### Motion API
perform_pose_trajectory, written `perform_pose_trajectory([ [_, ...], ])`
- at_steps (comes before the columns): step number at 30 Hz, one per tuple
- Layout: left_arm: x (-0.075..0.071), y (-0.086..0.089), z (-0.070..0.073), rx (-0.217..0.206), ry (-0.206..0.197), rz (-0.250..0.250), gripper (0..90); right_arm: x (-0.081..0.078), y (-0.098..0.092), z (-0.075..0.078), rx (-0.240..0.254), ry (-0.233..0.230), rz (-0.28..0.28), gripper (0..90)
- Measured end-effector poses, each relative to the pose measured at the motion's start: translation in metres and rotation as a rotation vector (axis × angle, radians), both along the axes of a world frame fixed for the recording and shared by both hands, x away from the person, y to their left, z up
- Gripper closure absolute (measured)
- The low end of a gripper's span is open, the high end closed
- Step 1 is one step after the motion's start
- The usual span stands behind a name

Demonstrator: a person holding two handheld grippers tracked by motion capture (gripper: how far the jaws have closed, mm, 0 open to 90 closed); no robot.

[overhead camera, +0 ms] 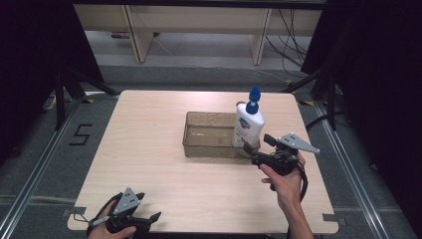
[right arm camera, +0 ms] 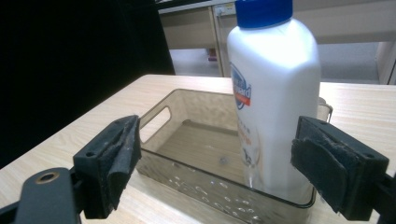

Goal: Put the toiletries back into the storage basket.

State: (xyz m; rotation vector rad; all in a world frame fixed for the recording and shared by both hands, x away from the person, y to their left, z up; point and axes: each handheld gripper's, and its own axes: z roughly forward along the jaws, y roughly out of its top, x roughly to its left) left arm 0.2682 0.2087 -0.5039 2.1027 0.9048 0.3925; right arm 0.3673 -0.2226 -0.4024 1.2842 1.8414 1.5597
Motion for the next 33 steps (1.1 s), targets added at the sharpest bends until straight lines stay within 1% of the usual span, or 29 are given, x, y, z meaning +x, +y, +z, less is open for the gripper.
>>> perform_pose_trajectory([
  [1,0.0,0.0,0.0,0.0,0.0,0.0,14.9,0.001,-0.001,-0.001,-0.018,-0.014,0.009,16.1],
  [2,0.0,0.0,0.0,0.0,0.0,0.001,14.8,0.0,-0.001,0.0,-0.014,-0.005,0.012,16.0],
  [3,0.0,0.0,0.0,0.0,0.0,0.001,14.9,0.0,-0.001,-0.001,-0.022,-0.014,0.014,16.0],
  [4,0.0,0.0,0.0,0.0,0.0,0.001,14.8,-0.001,-0.001,-0.001,-0.025,-0.014,0.011,16.0],
  [5,0.0,0.0,0.0,0.0,0.0,0.001,14.8,-0.002,0.001,-0.002,-0.001,0.002,0.008,16.0],
  [6,0.0,0.0,0.0,0.0,0.0,0.001,14.8,-0.001,0.0,-0.003,-0.01,-0.008,0.023,16.0],
  [7,0.0,0.0,0.0,0.0,0.0,0.001,14.8,-0.002,0.001,-0.003,-0.012,-0.006,0.015,16.0],
  [8,0.0,0.0,0.0,0.0,0.0,0.001,14.8,-0.002,0.001,-0.004,-0.019,-0.018,0.017,16.0],
  [9,0.0,0.0,0.0,0.0,0.001,0.001,14.8,-0.002,0.001,-0.005,-0.019,-0.014,0.023,16.0],
  [10,0.0,0.0,0.0,0.0,0.0,0.001,14.8,-0.004,0.003,-0.005,-0.001,0.006,0.017,16.1],
  [11,0.0,0.0,0.0,0.0,0.0,0.0,14.8,-0.004,0.002,-0.007,-0.019,-0.008,0.034,16.1],
  [13,0.0,0.0,0.0,0.006,-0.005,0.003,14.8,-0.004,0.002,-0.007,-0.025,-0.012,0.028,16.1],
  [14,0.0,0.0,0.0,0.002,0.001,-0.002,14.9,-0.004,0.003,-0.007,-0.028,-0.012,0.031,16.1],
  [15,0.0,0.0,0.0,0.0,-0.001,0.001,14.9,-0.005,0.004,-0.008,-0.008,-0.001,0.038,16.1],
  [17,0.0,0.0,0.0,0.001,-0.001,0.0,14.8,-0.006,0.005,-0.009,-0.013,0.002,0.038,16.0],
  [19,0.0,0.0,0.0,0.001,-0.001,0.0,14.9,-0.006,0.004,-0.01,-0.041,-0.007,0.039,16.0],
  [20,0.0,0.0,0.0,0.001,0.0,0.0,14.8,-0.007,0.004,-0.01,-0.038,0.005,0.039,16.0],
  [21,0.0,0.0,0.0,0.001,0.001,0.0,14.8,-0.007,0.005,-0.011,-0.028,0.006,0.046,16.0],
  [22,0.0,0.0,0.0,0.002,0.001,0.0,14.8,-0.008,0.005,-0.012,-0.035,0.004,0.047,16.0],
  [23,0.0,0.0,0.0,0.003,0.002,-0.001,14.8,-0.01,0.008,-0.012,-0.004,0.03,0.043,16.0],
  [24,0.0,0.0,0.0,0.003,0.002,-0.003,14.9,-0.009,0.006,-0.013,-0.037,0.006,0.05,16.0],
  [25,0.0,0.0,0.0,0.002,0.001,-0.002,14.8,-0.008,0.006,-0.014,-0.053,-0.006,0.052,16.0],
  [26,0.0,0.0,0.0,0.001,0.0,0.0,14.8,-0.009,0.008,-0.015,-0.029,0.015,0.058,16.0],
  [27,0.0,0.0,0.0,0.0,0.0,0.001,14.8,-0.012,0.01,-0.015,-0.008,0.045,0.053,16.0],
  [28,0.0,0.0,0.0,0.001,0.0,0.001,14.8,-0.012,0.01,-0.015,-0.008,0.045,0.053,16.0],
  [29,0.0,0.0,0.0,0.002,0.001,0.0,14.8,-0.01,0.009,-0.017,-0.025,0.013,0.061,16.0],
  [30,0.0,0.0,0.0,0.003,0.002,-0.002,14.8,-0.01,0.009,-0.017,-0.027,0.008,0.063,16.1],
  [32,0.0,0.0,0.0,0.003,0.003,-0.002,14.8,-0.011,0.008,-0.017,-0.039,0.013,0.064,16.0],
  [33,0.0,0.0,0.0,0.003,0.003,-0.002,14.9,-0.012,0.009,-0.018,-0.033,0.017,0.061,16.1],
])
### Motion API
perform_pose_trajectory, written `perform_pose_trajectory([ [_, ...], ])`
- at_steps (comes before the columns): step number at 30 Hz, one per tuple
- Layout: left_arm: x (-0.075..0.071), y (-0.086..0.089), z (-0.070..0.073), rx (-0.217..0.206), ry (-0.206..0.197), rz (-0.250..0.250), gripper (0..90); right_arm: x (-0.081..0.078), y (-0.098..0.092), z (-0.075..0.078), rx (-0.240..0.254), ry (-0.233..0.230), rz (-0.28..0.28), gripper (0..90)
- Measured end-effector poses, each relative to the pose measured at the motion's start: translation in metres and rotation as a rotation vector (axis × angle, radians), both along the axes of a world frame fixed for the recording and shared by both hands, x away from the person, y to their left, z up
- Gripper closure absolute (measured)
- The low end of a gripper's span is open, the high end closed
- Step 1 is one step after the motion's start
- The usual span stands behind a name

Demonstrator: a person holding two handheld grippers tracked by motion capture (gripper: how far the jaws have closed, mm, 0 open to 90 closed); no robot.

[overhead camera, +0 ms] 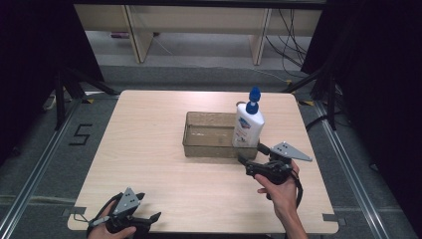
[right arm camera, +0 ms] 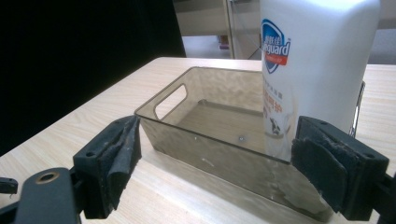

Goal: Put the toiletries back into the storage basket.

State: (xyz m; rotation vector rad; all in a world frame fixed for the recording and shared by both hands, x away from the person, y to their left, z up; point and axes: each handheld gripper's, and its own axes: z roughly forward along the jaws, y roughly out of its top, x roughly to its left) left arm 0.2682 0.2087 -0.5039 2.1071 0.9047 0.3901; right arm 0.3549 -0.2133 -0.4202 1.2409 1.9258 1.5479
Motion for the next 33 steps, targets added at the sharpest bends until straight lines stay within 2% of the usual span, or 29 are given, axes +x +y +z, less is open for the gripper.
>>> perform_pose_trajectory([
  [3,0.0,0.0,0.0,0.0,0.0,0.001,14.9,0.0,0.0,-0.002,-0.014,-0.006,0.002,16.1],
  [9,0.0,0.0,0.0,-0.003,-0.002,0.004,14.9,-0.004,0.004,-0.006,0.013,0.017,0.03,15.6],
  [10,0.0,0.0,0.0,-0.003,-0.002,0.004,14.9,-0.004,0.003,-0.006,-0.028,0.001,0.028,15.6],
  [11,0.0,0.0,0.0,-0.003,-0.002,0.004,14.8,-0.005,0.005,-0.007,-0.004,0.013,0.039,15.5],
  [15,0.0,0.0,0.0,0.001,0.006,0.0,14.8,-0.007,0.006,-0.01,-0.02,0.02,0.044,15.5],
  [16,0.0,0.0,0.0,0.001,0.005,0.0,14.8,-0.009,0.008,-0.01,-0.002,0.037,0.042,15.5],
  [18,0.0,0.0,0.0,-0.005,-0.002,0.004,14.8,-0.009,0.007,-0.011,-0.016,0.021,0.047,15.5],
  [19,0.0,0.0,0.0,0.002,0.007,0.001,14.8,-0.01,0.008,-0.012,-0.017,0.013,0.051,15.5],
  [20,0.0,0.0,0.0,0.001,0.005,0.001,14.9,-0.01,0.009,-0.013,-0.004,0.013,0.056,15.5],
  [21,0.0,0.0,0.0,0.001,0.005,0.0,14.8,-0.012,0.009,-0.012,-0.004,0.036,0.047,15.5],
  [22,0.0,0.0,0.0,-0.001,0.001,0.003,14.9,-0.012,0.009,-0.012,-0.004,0.035,0.061,15.4],
  [23,0.0,0.0,0.0,-0.003,0.0,0.004,14.8,-0.012,0.01,-0.013,-0.008,0.015,0.057,15.5],
  [25,0.0,0.0,-0.001,-0.003,-0.005,0.011,14.8,-0.014,0.011,-0.014,0.009,0.025,0.067,15.5],
  [26,0.0,0.0,-0.001,-0.005,-0.005,0.009,14.9,-0.014,0.011,-0.014,-0.005,0.012,0.07,15.5],
  [28,0.0,0.0,-0.001,-0.004,-0.005,0.008,14.8,-0.016,0.013,-0.015,0.003,0.028,0.069,15.5],
  [30,0.0,0.0,-0.001,-0.005,-0.006,0.005,14.8,-0.016,0.012,-0.017,-0.03,0.022,0.079,15.5],
  [32,0.0,0.0,-0.001,-0.001,-0.004,0.005,14.9,-0.018,0.014,-0.019,-0.012,0.044,0.079,15.5],
  [33,0.0,0.0,-0.001,-0.003,-0.004,0.006,14.8,-0.017,0.013,-0.02,-0.023,0.032,0.083,15.5],
])
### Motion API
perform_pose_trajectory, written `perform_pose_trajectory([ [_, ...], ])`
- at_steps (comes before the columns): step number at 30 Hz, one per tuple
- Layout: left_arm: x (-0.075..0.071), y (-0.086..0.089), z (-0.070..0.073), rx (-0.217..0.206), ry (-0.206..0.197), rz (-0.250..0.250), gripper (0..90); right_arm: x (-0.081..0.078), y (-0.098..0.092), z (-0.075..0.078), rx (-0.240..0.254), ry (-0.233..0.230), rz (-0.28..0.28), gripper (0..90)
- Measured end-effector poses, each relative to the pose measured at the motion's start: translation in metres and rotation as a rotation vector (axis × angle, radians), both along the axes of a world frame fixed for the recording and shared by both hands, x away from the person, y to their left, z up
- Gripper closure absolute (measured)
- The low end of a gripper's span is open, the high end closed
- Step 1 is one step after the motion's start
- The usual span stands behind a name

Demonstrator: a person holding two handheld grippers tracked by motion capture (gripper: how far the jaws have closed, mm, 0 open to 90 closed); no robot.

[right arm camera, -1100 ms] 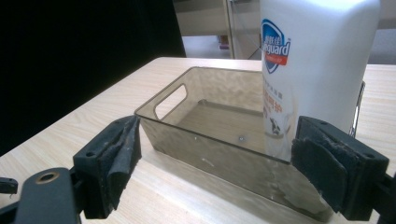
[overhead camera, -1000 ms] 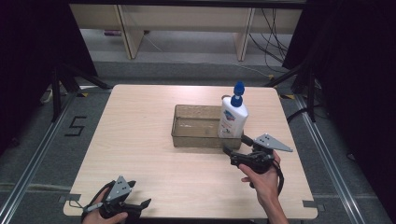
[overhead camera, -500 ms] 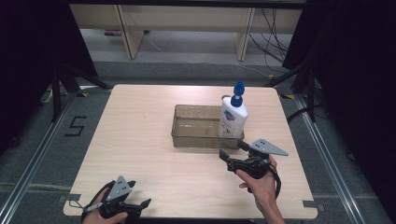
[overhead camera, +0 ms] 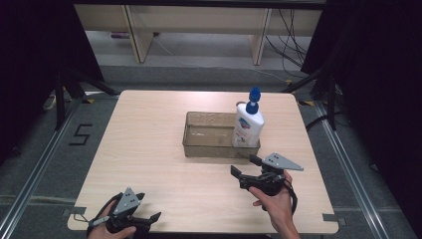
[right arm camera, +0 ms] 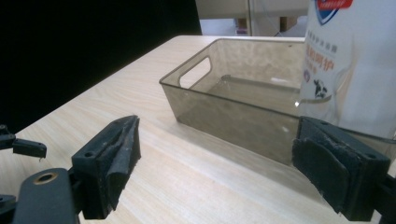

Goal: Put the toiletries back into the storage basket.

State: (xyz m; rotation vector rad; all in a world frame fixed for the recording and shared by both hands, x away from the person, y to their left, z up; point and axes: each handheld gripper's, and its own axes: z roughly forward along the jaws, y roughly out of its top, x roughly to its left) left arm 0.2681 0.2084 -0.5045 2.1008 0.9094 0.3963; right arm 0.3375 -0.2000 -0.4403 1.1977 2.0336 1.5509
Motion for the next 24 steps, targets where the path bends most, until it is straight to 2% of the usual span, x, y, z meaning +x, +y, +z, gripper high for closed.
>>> perform_pose_trajectory([
  [1,0.0,0.0,0.0,0.0,0.0,0.0,14.8,-0.002,0.003,-0.001,0.033,0.034,-0.005,15.5],
  [2,0.0,0.0,0.0,0.0,-0.001,0.003,14.8,-0.001,0.001,-0.001,0.006,0.012,0.004,15.5],
  [4,0.0,-0.001,-0.001,-0.01,-0.001,0.005,14.8,-0.001,0.0,-0.002,-0.01,0.002,0.003,15.5],
  [5,0.0,-0.001,-0.001,-0.008,0.002,0.001,14.9,-0.002,0.001,-0.003,0.008,0.001,0.005,15.5],
  [8,0.0,-0.001,-0.001,-0.009,0.001,0.002,14.8,-0.004,0.002,-0.004,0.002,0.015,0.011,15.5],
  [9,0.0,-0.001,-0.001,-0.009,0.001,0.003,14.9,-0.005,0.003,-0.005,0.019,0.027,0.018,15.5],
  [10,0.0,-0.001,-0.001,-0.01,-0.001,0.006,14.8,-0.006,0.004,-0.005,0.009,0.042,0.008,15.5],
  [11,0.0,-0.001,-0.001,-0.009,-0.001,0.006,14.8,-0.005,0.003,-0.007,0.008,0.013,0.018,15.5],
  [13,0.0,-0.001,-0.001,-0.008,0.001,0.002,14.9,-0.006,0.004,-0.008,0.021,0.027,0.023,15.5],
  [15,0.0,-0.001,-0.001,-0.009,0.001,0.004,14.9,-0.008,0.003,-0.008,-0.006,0.022,0.021,15.5],
  [16,0.0,-0.001,-0.001,-0.009,-0.001,0.007,14.9,-0.008,0.003,-0.009,0.001,0.015,0.026,15.5],
  [17,0.0,-0.001,-0.001,-0.009,0.0,0.006,14.8,-0.009,0.004,-0.01,0.01,0.038,0.021,15.5],
  [19,0.0,-0.001,-0.001,-0.009,-0.001,0.006,14.8,-0.009,0.003,-0.011,0.004,0.021,0.031,15.5],
  [21,0.0,-0.001,-0.001,-0.009,-0.001,0.006,14.9,-0.01,0.003,-0.012,0.004,0.025,0.031,15.5],
  [23,0.0,-0.001,-0.001,-0.009,0.002,0.005,14.9,-0.013,0.003,-0.012,0.017,0.041,0.039,15.5],
  [24,0.0,-0.001,-0.001,-0.011,-0.001,0.008,14.9,-0.012,0.002,-0.012,-0.004,0.03,0.042,15.5],
])
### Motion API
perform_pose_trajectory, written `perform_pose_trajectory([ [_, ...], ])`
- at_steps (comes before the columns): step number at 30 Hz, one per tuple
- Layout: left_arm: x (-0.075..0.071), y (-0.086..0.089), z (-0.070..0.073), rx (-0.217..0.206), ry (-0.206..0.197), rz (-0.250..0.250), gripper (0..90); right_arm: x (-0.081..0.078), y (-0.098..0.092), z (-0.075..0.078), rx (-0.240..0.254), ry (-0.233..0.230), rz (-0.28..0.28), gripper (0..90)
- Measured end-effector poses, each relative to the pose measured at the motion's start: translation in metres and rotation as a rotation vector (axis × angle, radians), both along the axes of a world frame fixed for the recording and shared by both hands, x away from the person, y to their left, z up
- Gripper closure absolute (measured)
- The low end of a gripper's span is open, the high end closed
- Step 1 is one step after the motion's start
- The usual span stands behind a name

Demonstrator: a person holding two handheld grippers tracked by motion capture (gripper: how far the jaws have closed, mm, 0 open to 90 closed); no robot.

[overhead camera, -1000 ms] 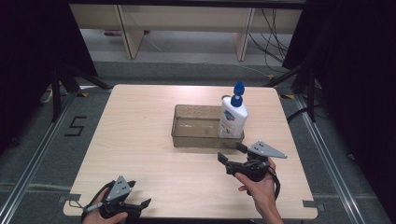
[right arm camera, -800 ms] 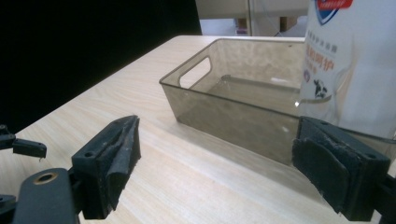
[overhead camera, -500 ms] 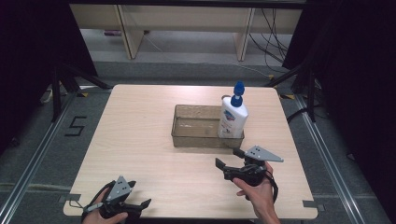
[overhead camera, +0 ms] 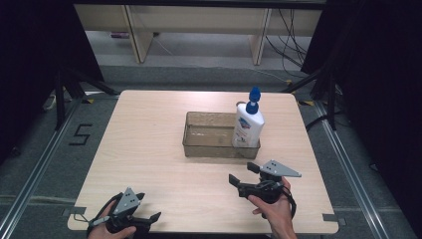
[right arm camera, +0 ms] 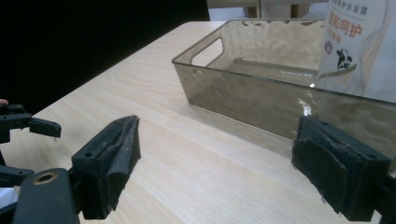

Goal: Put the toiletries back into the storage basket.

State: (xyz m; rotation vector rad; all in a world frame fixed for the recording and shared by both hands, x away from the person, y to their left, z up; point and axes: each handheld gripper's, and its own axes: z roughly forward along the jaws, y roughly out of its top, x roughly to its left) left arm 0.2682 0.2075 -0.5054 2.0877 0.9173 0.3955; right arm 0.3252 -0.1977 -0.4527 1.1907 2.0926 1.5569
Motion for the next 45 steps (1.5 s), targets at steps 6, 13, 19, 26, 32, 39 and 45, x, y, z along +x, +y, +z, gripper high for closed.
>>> perform_pose_trajectory([
  [6,0.0,0.0,0.0,0.003,0.0,0.001,14.8,-0.006,0.001,-0.002,0.021,0.027,0.005,15.5],
  [13,0.0,0.0,0.0,0.0,0.0,0.0,14.8,-0.01,0.001,-0.007,0.014,0.019,0.011,15.4],
  [19,0.0,0.0,0.0,0.0,0.0,-0.001,14.8,-0.014,0.0,-0.009,0.002,0.032,0.022,15.4],
  [26,0.0,0.0,0.0,-0.001,0.003,-0.001,14.8,-0.02,-0.002,-0.011,0.01,0.047,0.018,15.4],
  [32,0.0,0.0,0.0,-0.001,0.003,-0.001,14.8,-0.024,-0.002,-0.016,-0.001,0.037,0.02,15.4],
  [39,0.001,0.002,0.001,0.027,0.007,-0.01,14.8,-0.028,0.0,-0.02,0.008,0.054,0.037,15.4],
  [45,0.001,0.002,0.001,0.031,0.008,-0.011,14.9,-0.031,-0.001,-0.021,-0.013,0.062,0.045,15.4],
])
